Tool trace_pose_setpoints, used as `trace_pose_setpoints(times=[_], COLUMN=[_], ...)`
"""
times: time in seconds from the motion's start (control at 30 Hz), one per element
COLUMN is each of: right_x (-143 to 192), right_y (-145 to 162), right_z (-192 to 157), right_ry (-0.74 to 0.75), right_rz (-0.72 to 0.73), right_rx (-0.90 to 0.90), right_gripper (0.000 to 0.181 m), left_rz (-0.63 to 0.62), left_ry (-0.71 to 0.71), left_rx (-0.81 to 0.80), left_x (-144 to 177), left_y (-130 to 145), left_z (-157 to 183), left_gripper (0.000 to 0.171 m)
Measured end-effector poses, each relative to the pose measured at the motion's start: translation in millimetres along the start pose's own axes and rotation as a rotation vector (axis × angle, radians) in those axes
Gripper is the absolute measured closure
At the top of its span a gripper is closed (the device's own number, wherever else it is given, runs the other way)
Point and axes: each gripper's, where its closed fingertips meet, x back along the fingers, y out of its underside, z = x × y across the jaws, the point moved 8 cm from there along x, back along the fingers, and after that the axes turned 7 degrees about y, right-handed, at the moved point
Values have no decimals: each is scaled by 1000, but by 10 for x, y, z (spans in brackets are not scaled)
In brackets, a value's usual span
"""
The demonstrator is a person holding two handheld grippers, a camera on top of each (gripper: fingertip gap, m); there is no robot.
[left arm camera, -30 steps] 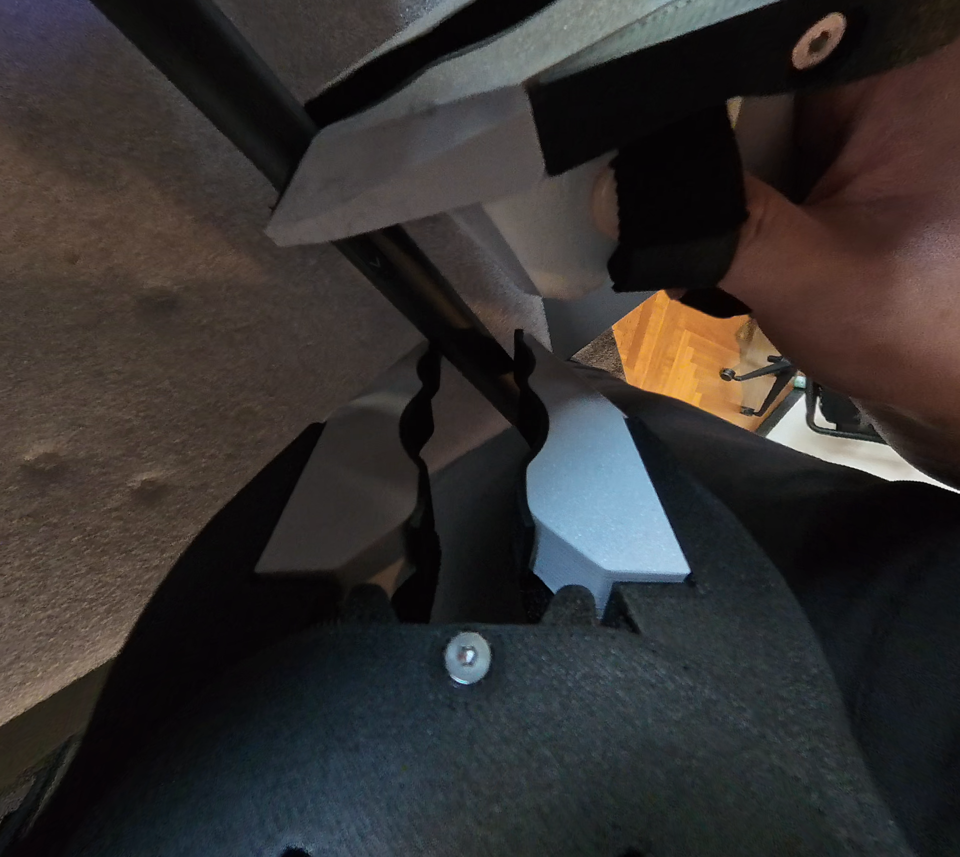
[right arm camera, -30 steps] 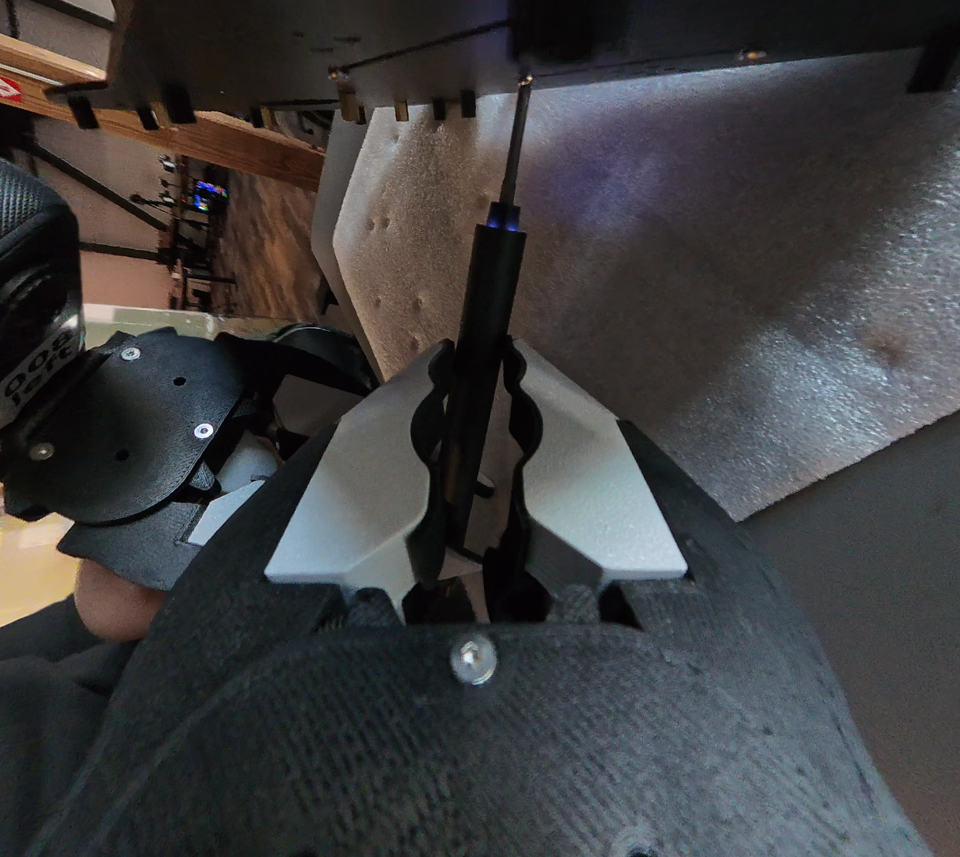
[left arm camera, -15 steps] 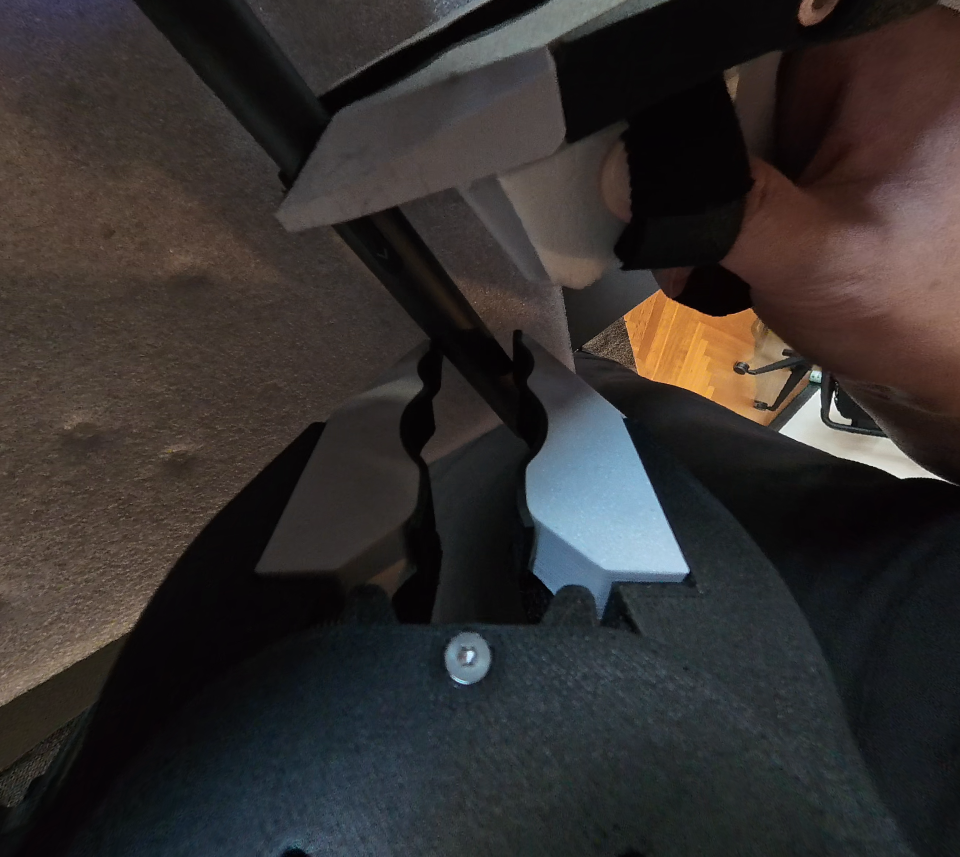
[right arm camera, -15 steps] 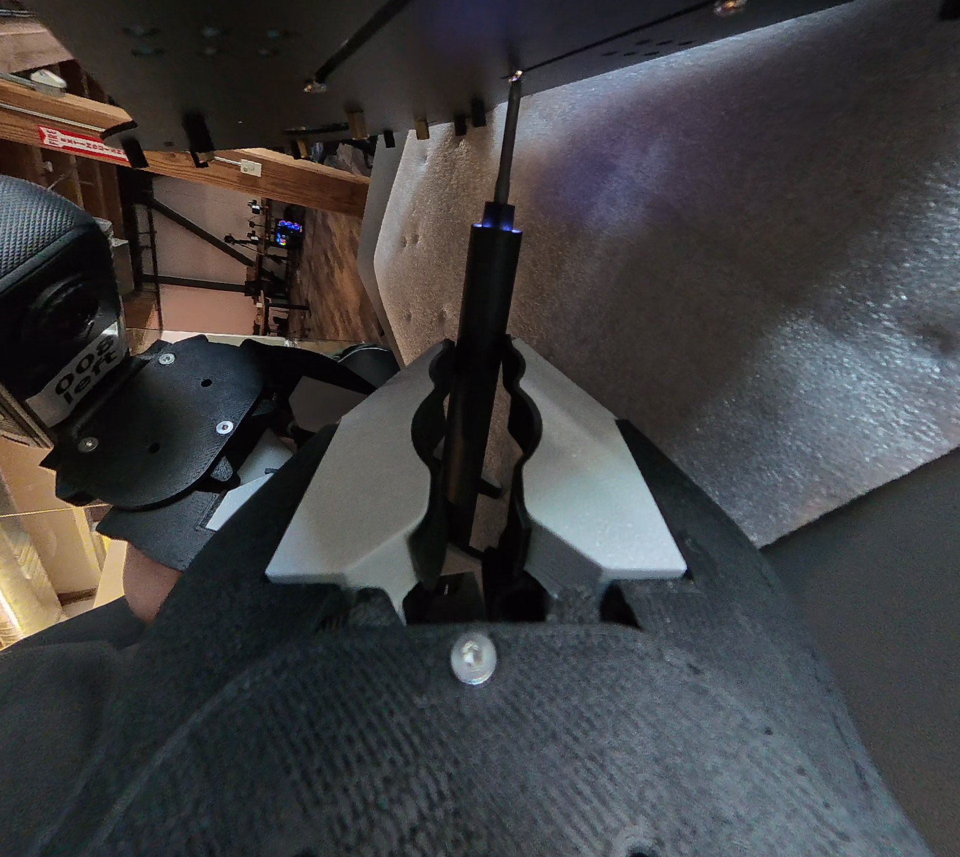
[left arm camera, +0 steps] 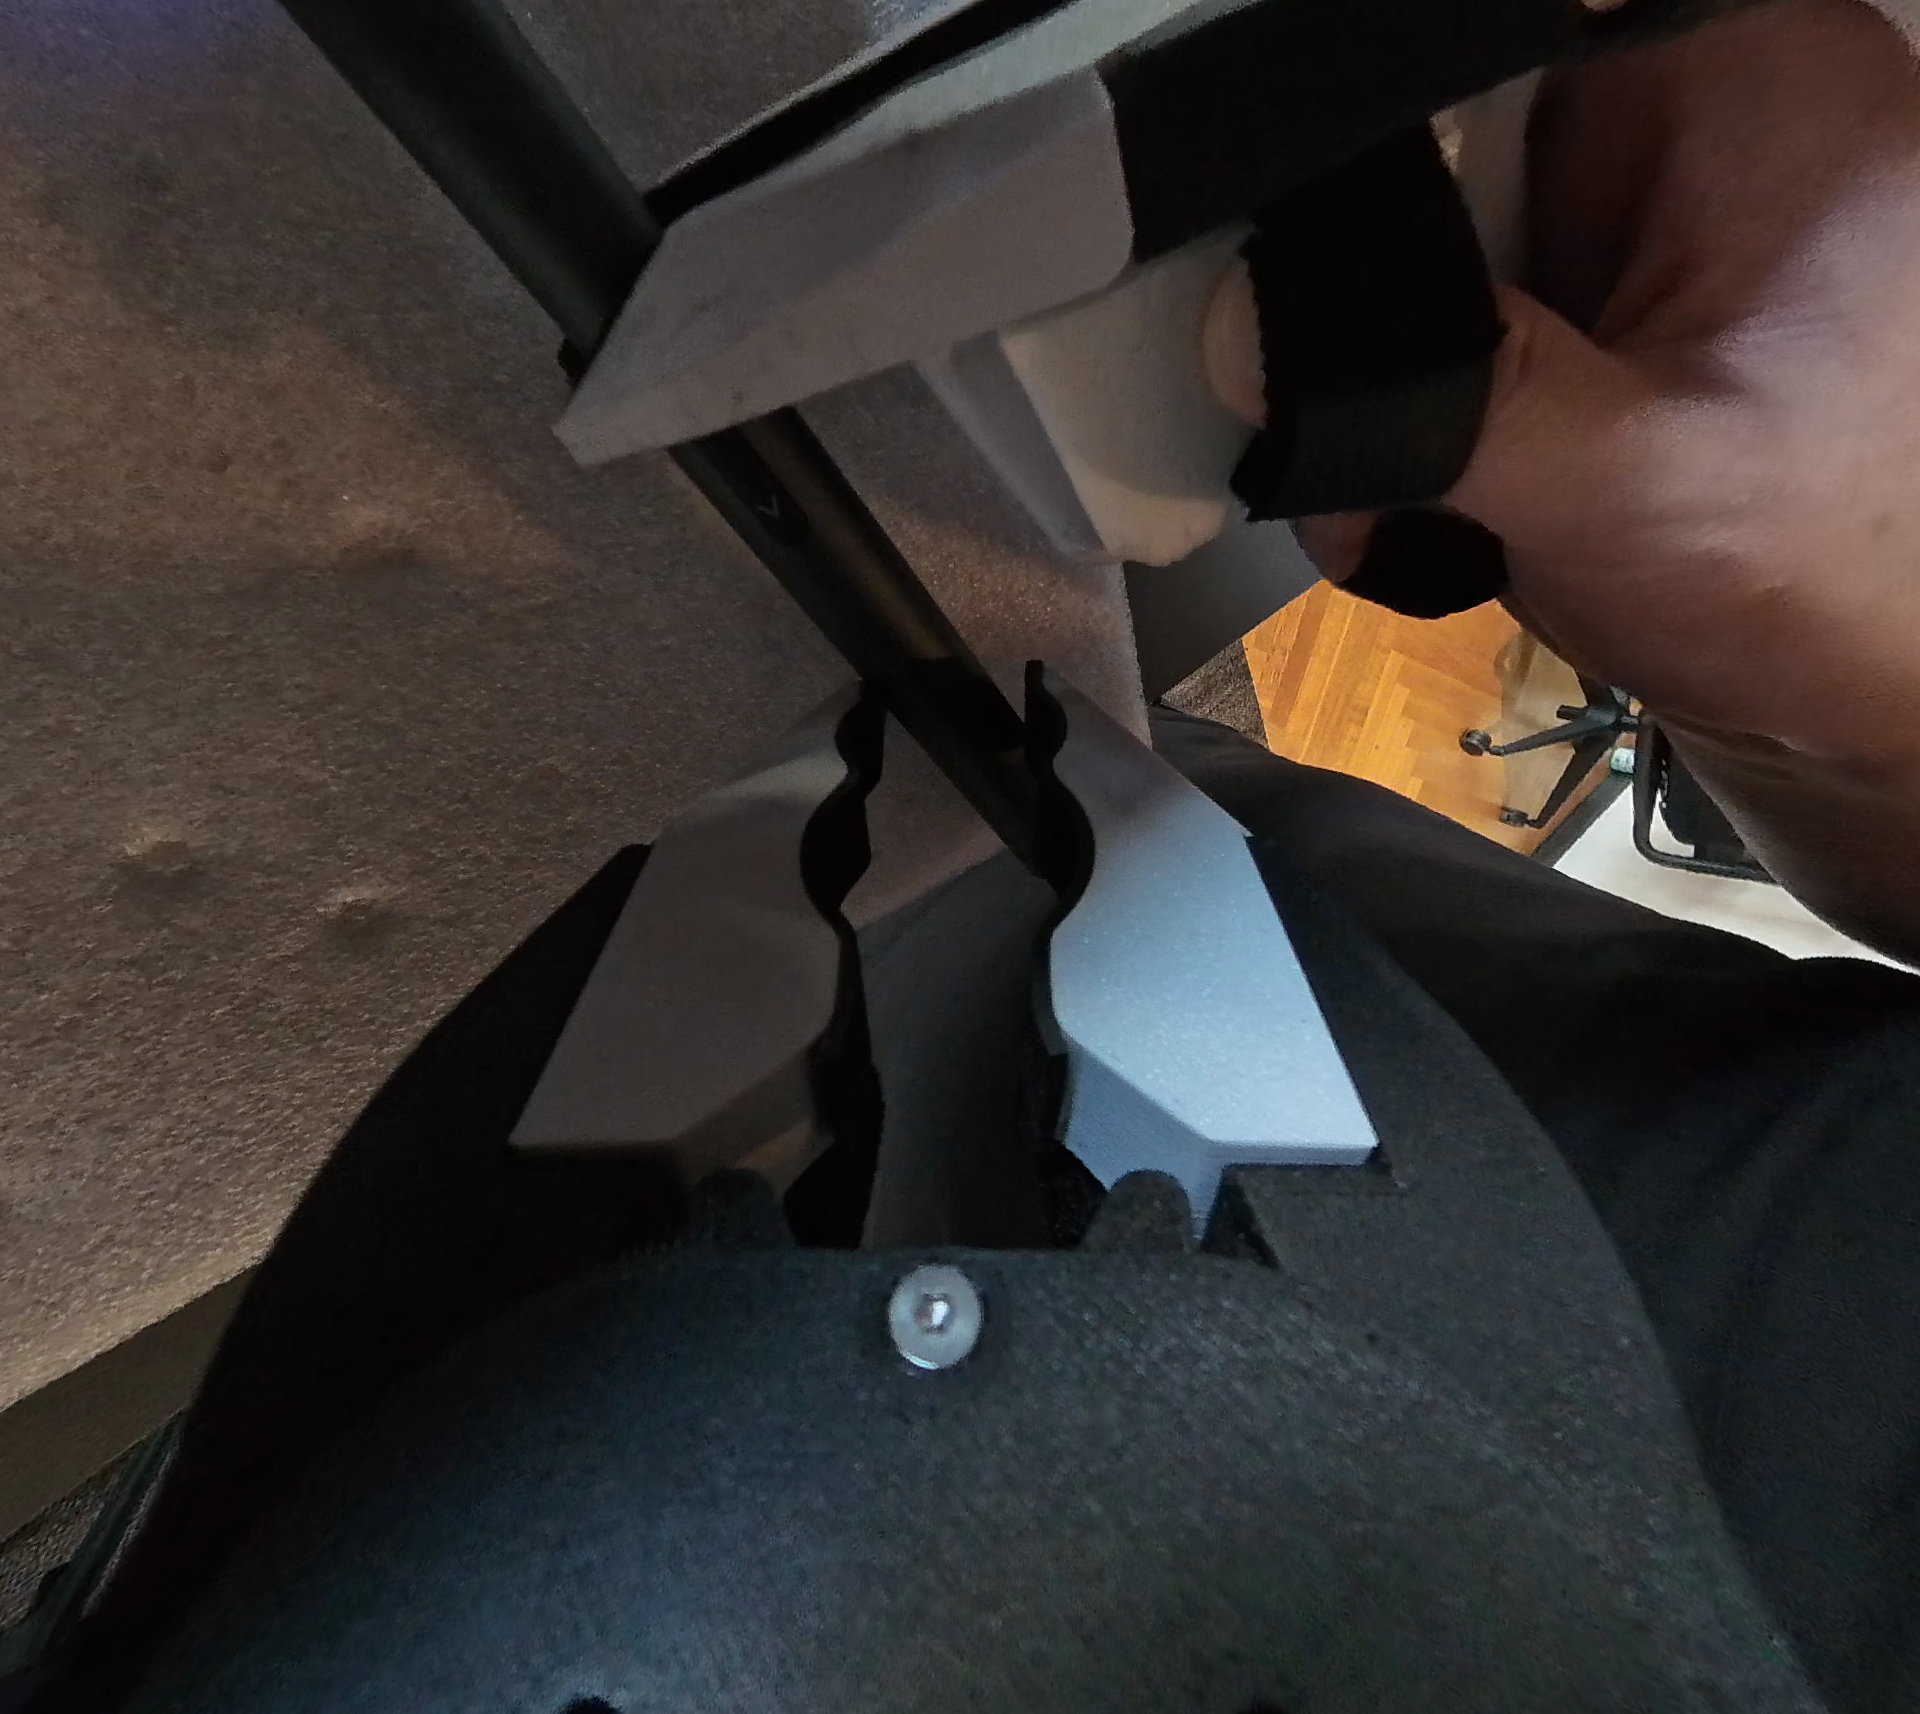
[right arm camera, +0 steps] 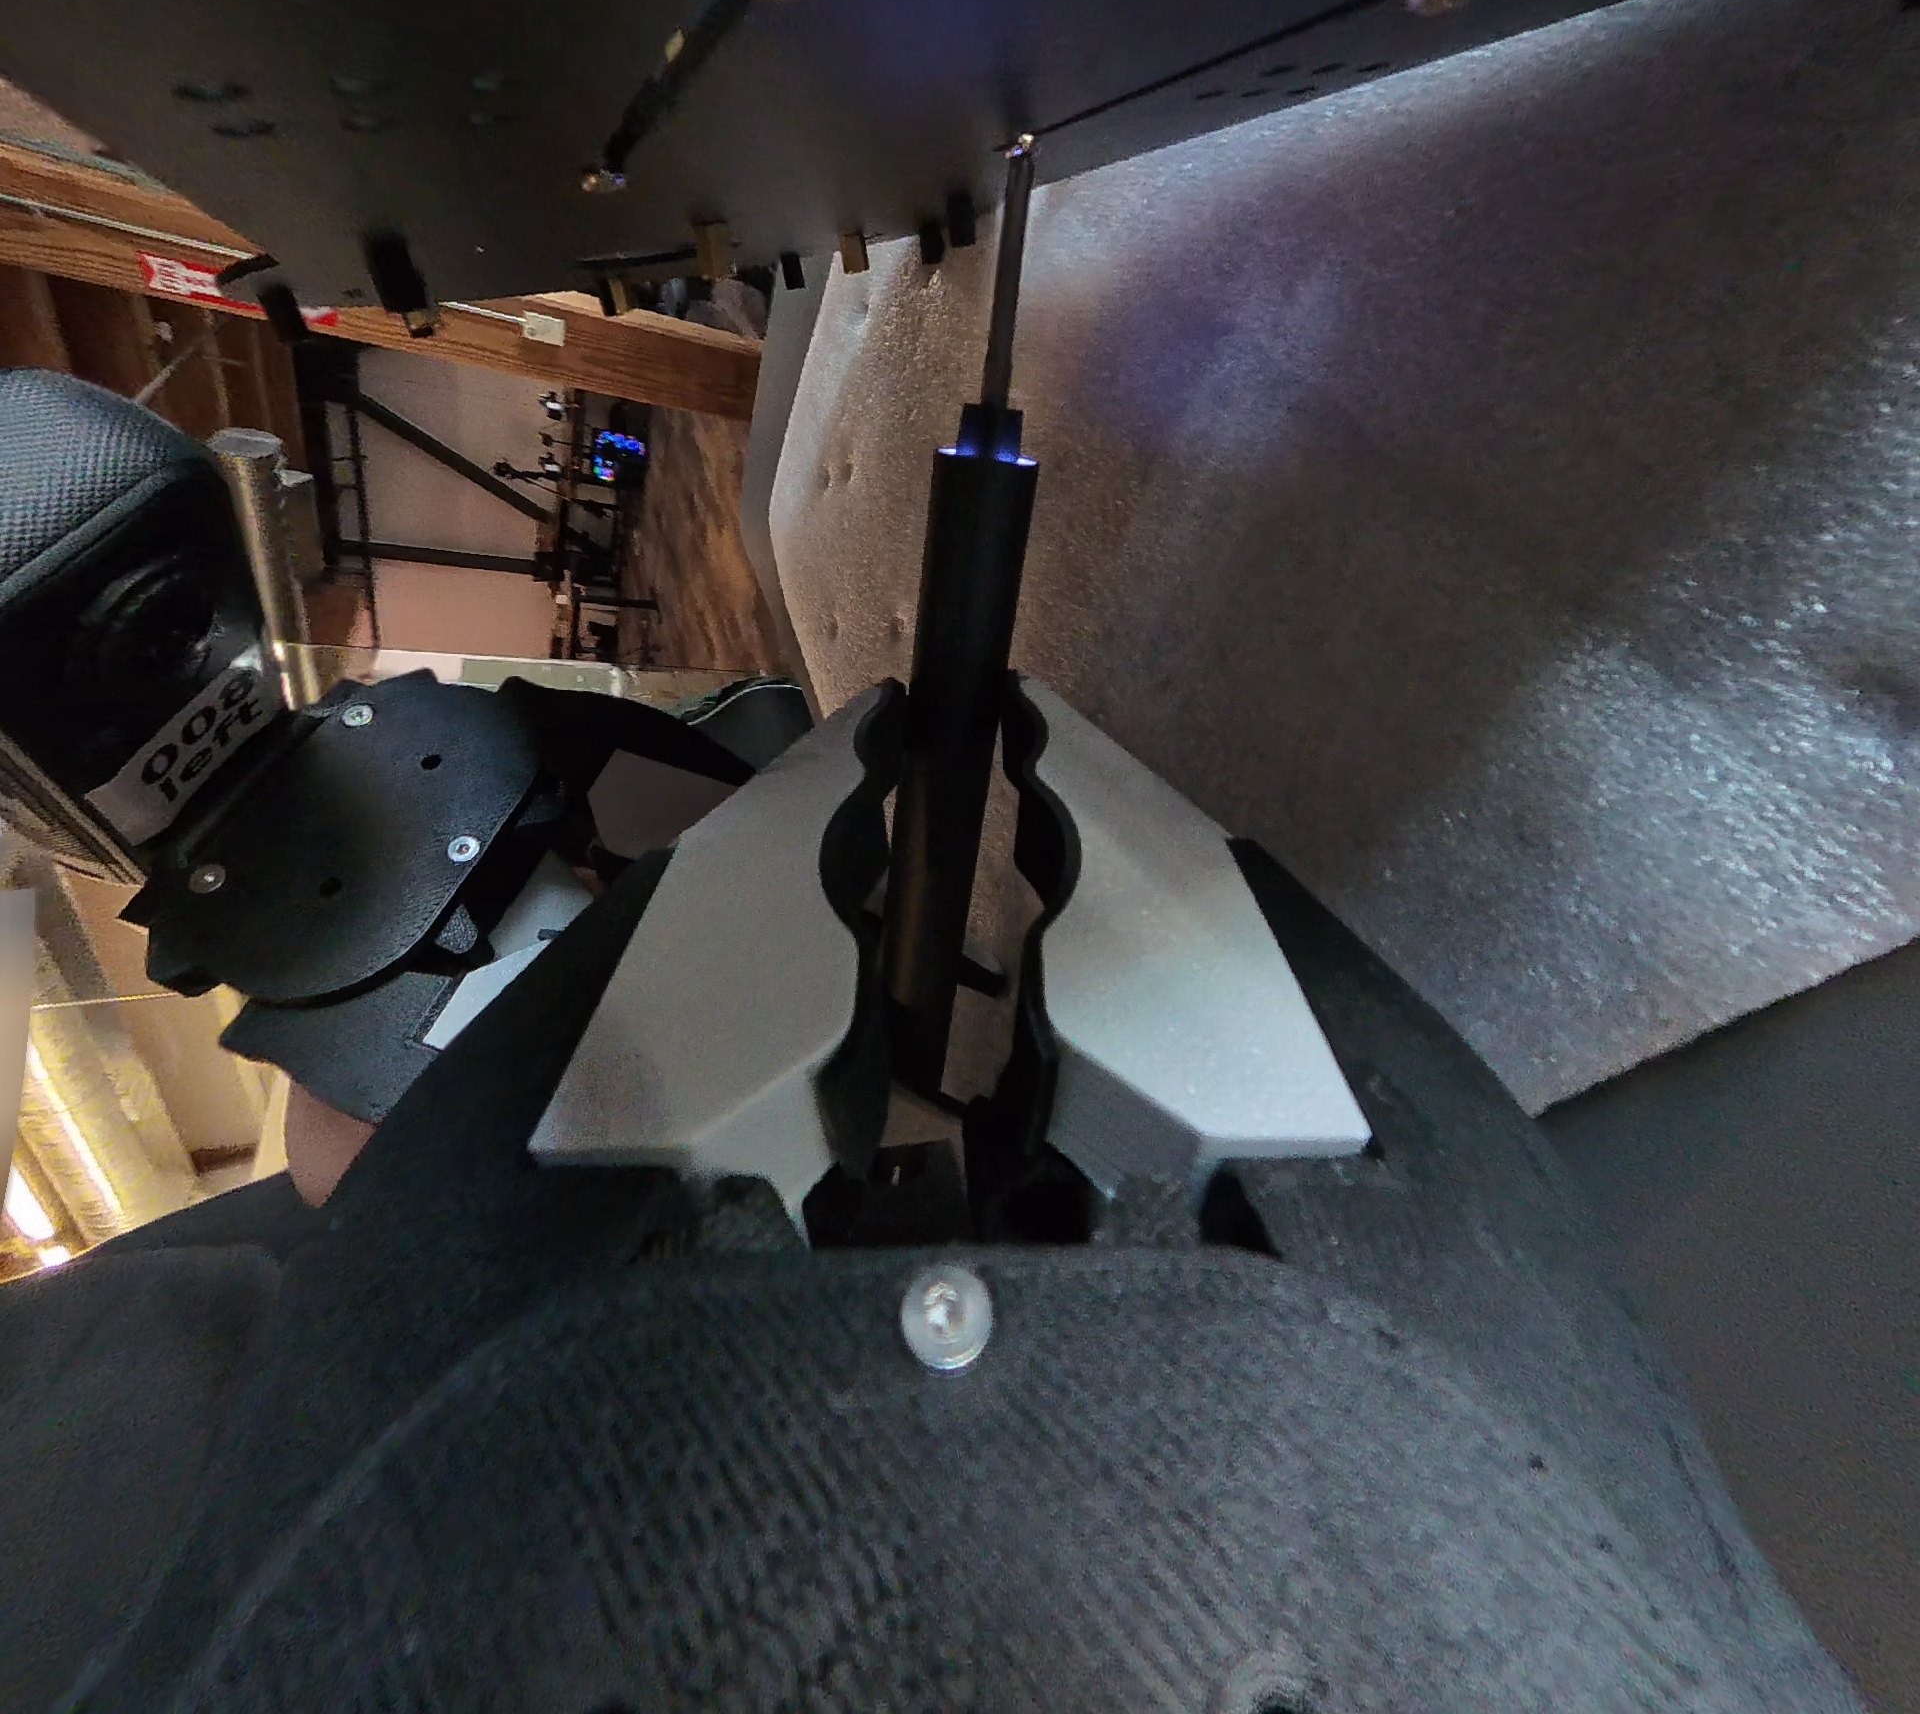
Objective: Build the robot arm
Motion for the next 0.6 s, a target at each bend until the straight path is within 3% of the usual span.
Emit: trace_pose_setpoints(times=[0.3, 0.6], right_x=[-30, -10], right_y=[28, 47], right_z=[58, 74], right_ry=[-112, -33], right_rz=[28, 38], right_rx=[-101, -62], right_gripper=[165, 165], left_rz=[17, 55], left_ry=[16, 118], left_rx=[3, -34], left_x=[-3, 92], left_y=[7, 73], left_z=[-12, -27], left_gripper=[146, 138])
